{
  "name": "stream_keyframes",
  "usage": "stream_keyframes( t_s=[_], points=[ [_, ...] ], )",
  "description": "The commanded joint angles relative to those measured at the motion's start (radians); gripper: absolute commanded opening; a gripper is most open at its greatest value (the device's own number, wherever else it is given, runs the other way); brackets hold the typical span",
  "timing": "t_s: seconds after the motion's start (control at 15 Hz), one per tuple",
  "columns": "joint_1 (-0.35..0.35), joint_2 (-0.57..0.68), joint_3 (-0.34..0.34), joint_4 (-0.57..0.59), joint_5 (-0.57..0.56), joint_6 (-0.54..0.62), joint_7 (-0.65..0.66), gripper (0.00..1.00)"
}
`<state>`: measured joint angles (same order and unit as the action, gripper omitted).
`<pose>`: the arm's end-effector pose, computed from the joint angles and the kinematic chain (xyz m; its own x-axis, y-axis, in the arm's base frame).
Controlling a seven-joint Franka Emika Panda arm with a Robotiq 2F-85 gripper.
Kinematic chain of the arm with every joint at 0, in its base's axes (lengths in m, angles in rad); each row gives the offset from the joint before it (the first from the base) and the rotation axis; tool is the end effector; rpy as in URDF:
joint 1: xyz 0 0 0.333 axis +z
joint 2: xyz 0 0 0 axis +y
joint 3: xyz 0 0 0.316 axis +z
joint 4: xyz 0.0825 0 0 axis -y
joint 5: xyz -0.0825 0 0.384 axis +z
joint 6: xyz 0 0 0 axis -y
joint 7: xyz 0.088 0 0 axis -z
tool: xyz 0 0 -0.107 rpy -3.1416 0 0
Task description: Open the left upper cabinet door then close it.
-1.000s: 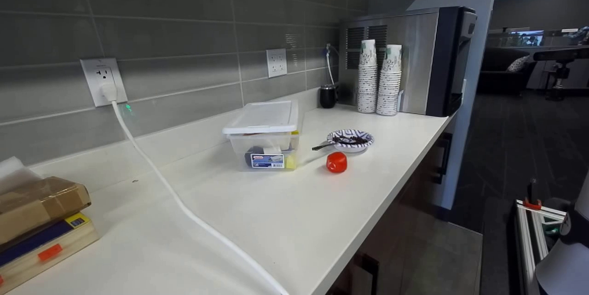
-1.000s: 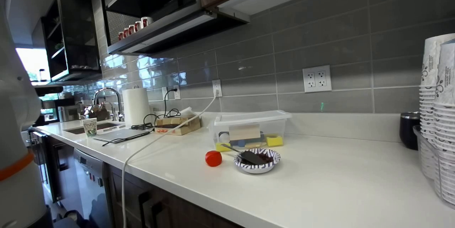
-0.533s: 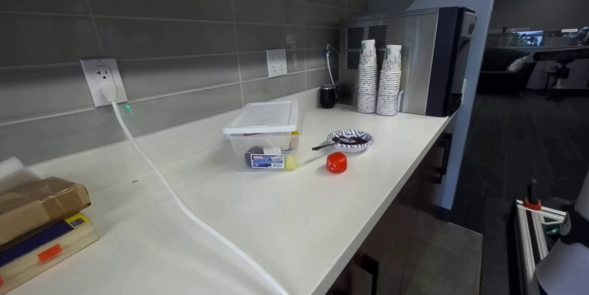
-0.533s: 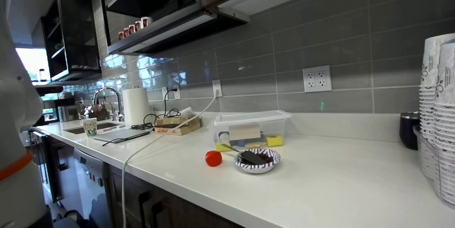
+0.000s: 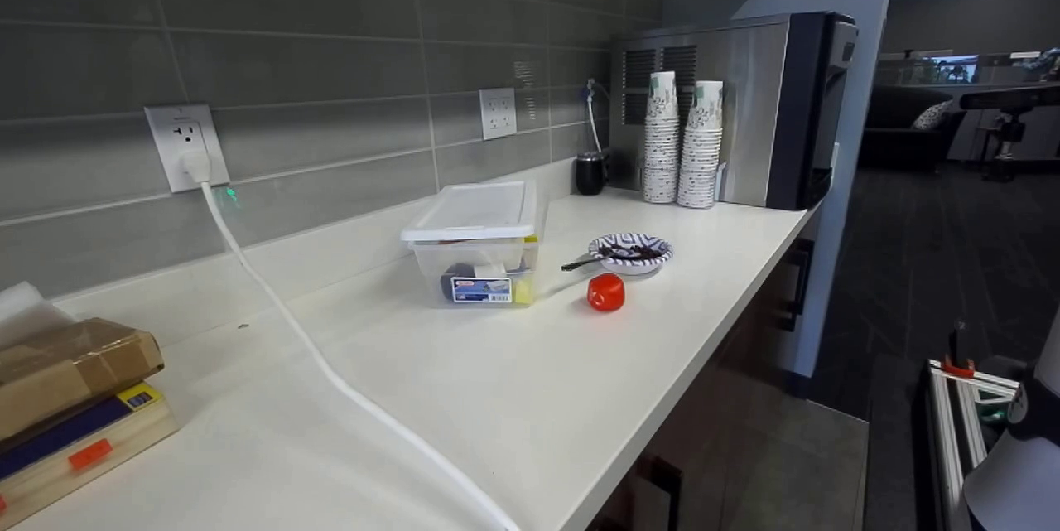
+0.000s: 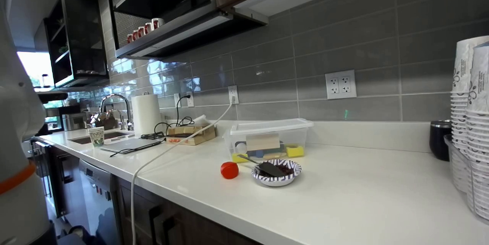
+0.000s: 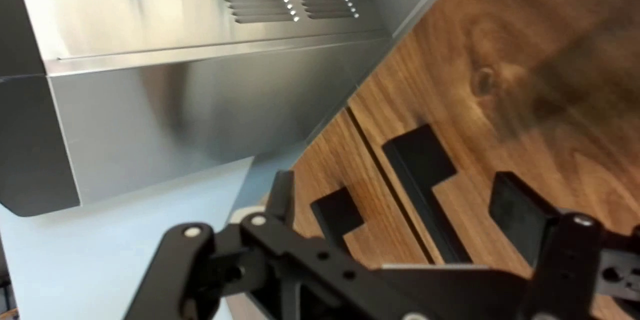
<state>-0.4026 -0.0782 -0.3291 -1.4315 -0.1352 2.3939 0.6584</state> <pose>0.4030 -0.3798 0.8373 -0.0773 -0.6653 0.7426 -0.8057 -0.3970 -0.4395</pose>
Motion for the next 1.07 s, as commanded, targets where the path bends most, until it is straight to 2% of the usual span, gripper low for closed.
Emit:
stream_keyframes(
  t_s=[0.0,0.47,1.0],
  points=[
    [0.003,0.026,0.008,0.013,-0.005,0.109,0.023,1.00],
    [-0.021,0.091,-0.012,0.059,-0.021,0.249,0.063,1.00],
    [-0.049,0.160,-0.063,0.122,-0.088,0.306,0.153,1.00]
  ],
)
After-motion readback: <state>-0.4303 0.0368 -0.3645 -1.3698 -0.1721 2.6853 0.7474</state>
